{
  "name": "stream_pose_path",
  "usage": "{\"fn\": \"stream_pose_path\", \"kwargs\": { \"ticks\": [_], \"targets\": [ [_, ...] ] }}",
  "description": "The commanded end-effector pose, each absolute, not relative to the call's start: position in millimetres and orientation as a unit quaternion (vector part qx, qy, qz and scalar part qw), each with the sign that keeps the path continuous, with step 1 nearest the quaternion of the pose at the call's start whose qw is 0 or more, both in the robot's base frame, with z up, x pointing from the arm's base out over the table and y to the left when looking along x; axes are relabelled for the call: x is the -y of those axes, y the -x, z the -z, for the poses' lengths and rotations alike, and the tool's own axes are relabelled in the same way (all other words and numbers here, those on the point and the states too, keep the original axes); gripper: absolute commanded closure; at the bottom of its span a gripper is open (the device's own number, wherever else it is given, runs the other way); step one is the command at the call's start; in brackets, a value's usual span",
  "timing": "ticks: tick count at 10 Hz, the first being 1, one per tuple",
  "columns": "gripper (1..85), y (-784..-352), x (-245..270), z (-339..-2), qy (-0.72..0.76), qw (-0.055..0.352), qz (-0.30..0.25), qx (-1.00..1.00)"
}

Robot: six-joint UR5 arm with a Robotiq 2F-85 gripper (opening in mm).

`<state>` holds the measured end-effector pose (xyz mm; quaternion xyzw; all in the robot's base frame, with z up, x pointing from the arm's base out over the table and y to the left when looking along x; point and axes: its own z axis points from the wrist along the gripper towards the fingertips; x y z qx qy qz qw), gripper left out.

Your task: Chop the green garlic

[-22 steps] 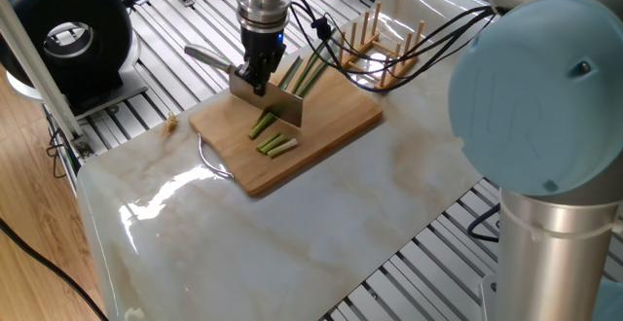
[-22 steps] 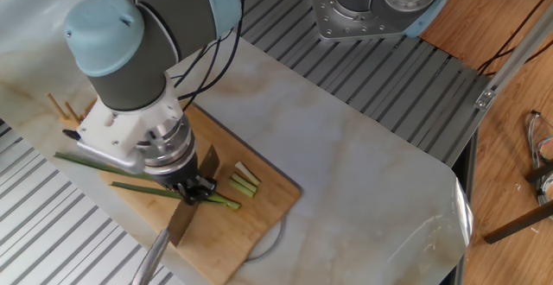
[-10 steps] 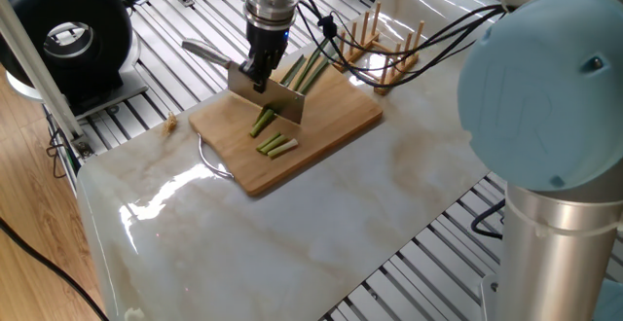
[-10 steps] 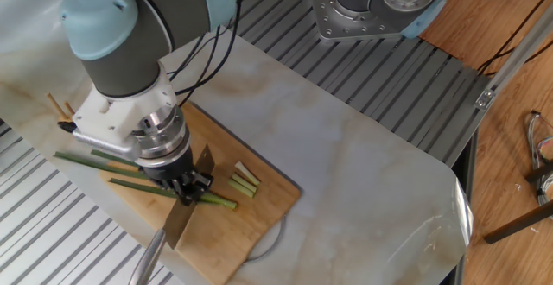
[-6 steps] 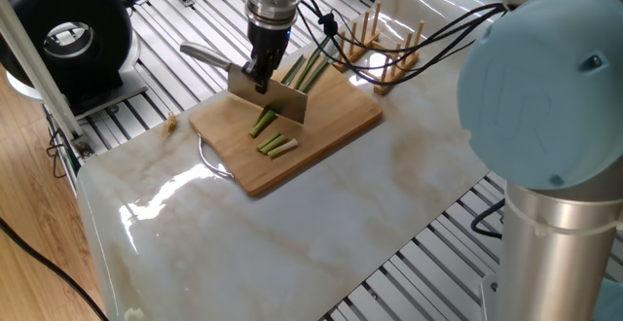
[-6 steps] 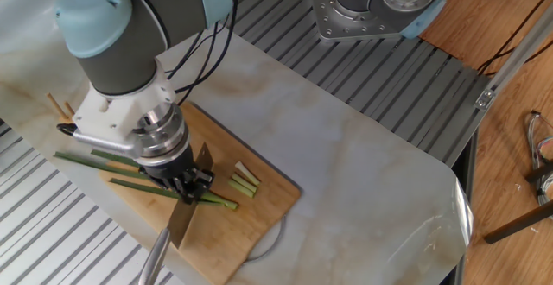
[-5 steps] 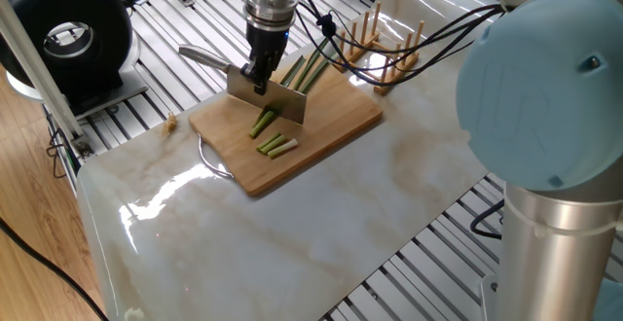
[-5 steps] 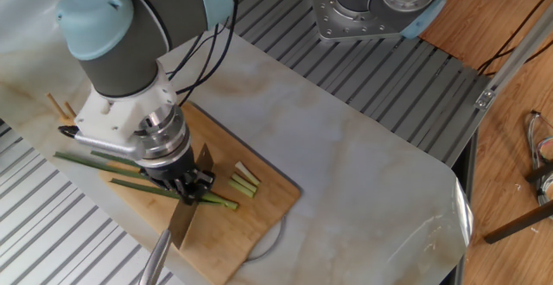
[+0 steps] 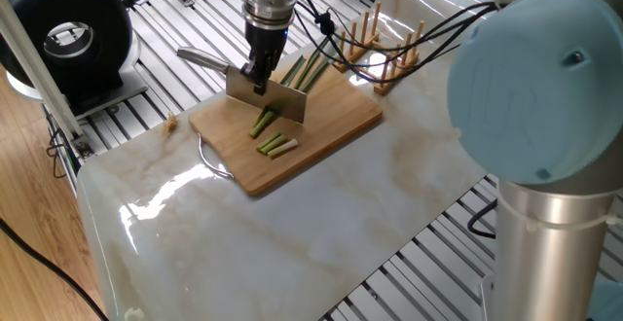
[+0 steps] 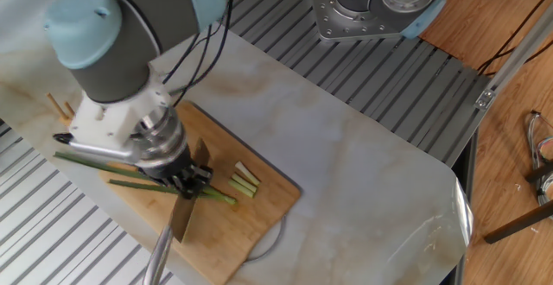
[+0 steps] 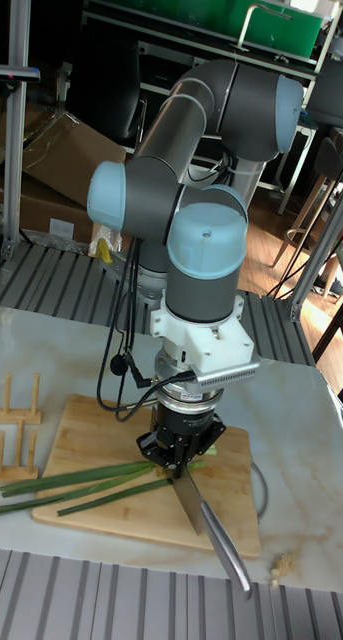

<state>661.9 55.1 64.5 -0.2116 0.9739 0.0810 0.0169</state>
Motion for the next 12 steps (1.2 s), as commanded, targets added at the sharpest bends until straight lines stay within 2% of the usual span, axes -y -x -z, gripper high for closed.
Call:
{"fn": "stream_pose_path", "kwargs": {
  "ticks": [1, 6, 12],
  "targets": [
    [84.3, -661.8, -60.9, -63.4, 0.206, 0.014, -0.098, -0.974],
    [84.3, -659.6, -68.8, -53.8, 0.223, 0.017, -0.118, -0.967],
    [84.3, -660.7, -40.9, -51.4, 0.239, 0.014, -0.098, -0.966]
  ]
}}
